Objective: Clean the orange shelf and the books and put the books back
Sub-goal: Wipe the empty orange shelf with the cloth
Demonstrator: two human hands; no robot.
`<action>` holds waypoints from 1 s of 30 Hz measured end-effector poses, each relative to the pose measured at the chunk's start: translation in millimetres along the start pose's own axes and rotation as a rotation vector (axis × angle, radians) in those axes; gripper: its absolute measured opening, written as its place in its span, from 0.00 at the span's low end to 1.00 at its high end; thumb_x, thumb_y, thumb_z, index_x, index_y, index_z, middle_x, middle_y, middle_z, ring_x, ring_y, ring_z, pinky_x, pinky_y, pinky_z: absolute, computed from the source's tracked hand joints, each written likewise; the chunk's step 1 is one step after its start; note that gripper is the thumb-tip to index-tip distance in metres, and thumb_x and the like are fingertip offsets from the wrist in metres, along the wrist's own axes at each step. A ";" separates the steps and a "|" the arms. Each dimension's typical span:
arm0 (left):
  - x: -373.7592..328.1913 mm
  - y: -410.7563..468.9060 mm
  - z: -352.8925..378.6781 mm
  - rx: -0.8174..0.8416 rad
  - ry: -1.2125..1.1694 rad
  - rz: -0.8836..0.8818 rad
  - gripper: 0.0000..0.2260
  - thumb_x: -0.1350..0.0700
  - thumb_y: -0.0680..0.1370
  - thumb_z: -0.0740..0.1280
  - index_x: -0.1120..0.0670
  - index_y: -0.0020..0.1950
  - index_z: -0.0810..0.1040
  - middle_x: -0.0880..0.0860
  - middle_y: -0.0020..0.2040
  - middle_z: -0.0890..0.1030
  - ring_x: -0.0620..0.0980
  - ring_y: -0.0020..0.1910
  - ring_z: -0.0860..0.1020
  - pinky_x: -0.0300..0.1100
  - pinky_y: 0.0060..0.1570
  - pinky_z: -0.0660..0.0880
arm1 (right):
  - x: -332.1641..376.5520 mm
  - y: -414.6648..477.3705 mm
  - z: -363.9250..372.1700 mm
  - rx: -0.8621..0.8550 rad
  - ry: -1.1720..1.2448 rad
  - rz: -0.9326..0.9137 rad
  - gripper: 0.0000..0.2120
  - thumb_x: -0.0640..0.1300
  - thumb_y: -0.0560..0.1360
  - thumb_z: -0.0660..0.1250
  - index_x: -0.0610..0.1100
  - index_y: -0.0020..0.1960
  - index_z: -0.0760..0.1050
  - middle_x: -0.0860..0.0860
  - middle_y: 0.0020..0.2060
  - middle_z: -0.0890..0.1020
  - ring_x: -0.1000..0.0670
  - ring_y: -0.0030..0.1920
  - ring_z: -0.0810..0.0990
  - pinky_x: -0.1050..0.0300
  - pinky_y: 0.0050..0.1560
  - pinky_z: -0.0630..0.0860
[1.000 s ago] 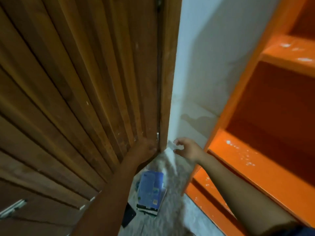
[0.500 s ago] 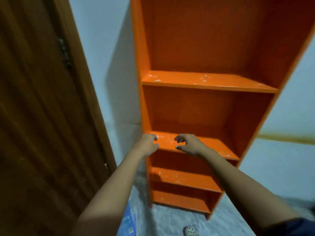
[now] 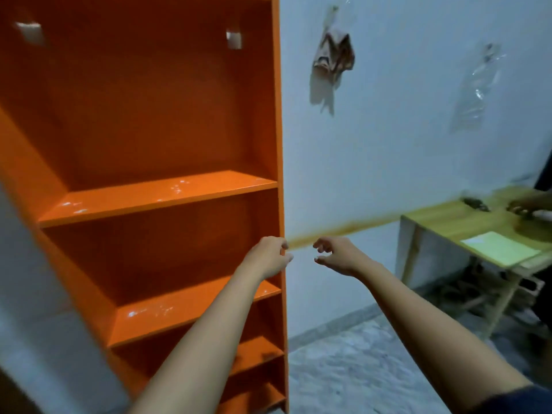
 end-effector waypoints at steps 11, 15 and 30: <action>-115.5 189.8 -15.4 -0.092 -0.113 0.172 0.15 0.49 0.78 0.64 0.52 0.63 0.74 0.52 0.59 0.76 0.49 0.59 0.74 0.45 0.60 0.72 | -94.7 134.3 -147.2 -0.195 0.048 0.020 0.15 0.40 0.73 0.68 0.42 0.59 0.75 0.45 0.52 0.80 0.51 0.49 0.77 0.62 0.48 0.72; -155.3 268.0 -53.1 -0.213 -0.180 0.217 0.15 0.48 0.79 0.63 0.51 0.64 0.74 0.50 0.59 0.77 0.46 0.58 0.74 0.42 0.59 0.72 | -101.2 207.5 -219.0 -0.258 0.103 -0.072 0.14 0.42 0.73 0.68 0.43 0.58 0.76 0.47 0.51 0.80 0.52 0.48 0.78 0.63 0.47 0.73; -194.7 437.2 -250.4 -0.941 -0.388 0.294 0.11 0.60 0.78 0.64 0.57 0.60 0.76 0.57 0.58 0.73 0.51 0.54 0.75 0.40 0.54 0.71 | -8.4 366.1 -422.3 -0.739 0.314 -0.554 0.15 0.46 0.74 0.67 0.44 0.59 0.75 0.48 0.54 0.76 0.54 0.51 0.74 0.62 0.53 0.69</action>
Point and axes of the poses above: each hand's wrist, its own y-axis towards the middle knuckle, its own z-axis out of the palm, x = y × z, the point moved 6 cm from there along y, towards the middle knuckle
